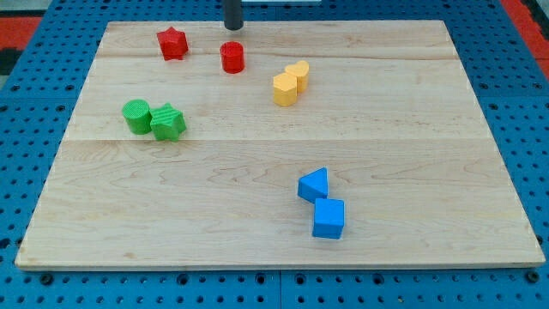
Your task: Move the red star to the left of the red circle
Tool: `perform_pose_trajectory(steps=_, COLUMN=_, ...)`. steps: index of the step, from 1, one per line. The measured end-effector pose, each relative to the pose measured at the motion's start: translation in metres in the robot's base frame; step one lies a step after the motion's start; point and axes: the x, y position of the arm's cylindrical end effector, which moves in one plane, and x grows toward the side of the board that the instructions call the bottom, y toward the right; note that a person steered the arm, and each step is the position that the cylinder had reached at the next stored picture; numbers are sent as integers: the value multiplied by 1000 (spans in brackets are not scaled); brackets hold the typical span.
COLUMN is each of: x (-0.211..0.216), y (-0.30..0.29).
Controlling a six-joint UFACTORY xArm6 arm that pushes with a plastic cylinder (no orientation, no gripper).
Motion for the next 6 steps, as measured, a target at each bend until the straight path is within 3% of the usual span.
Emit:
perform_pose_trajectory(steps=2, x=15, y=-159)
perform_pose_trajectory(steps=4, x=48, y=-24)
perform_pose_trajectory(steps=5, x=51, y=-65)
perform_pose_trajectory(steps=6, x=16, y=-25)
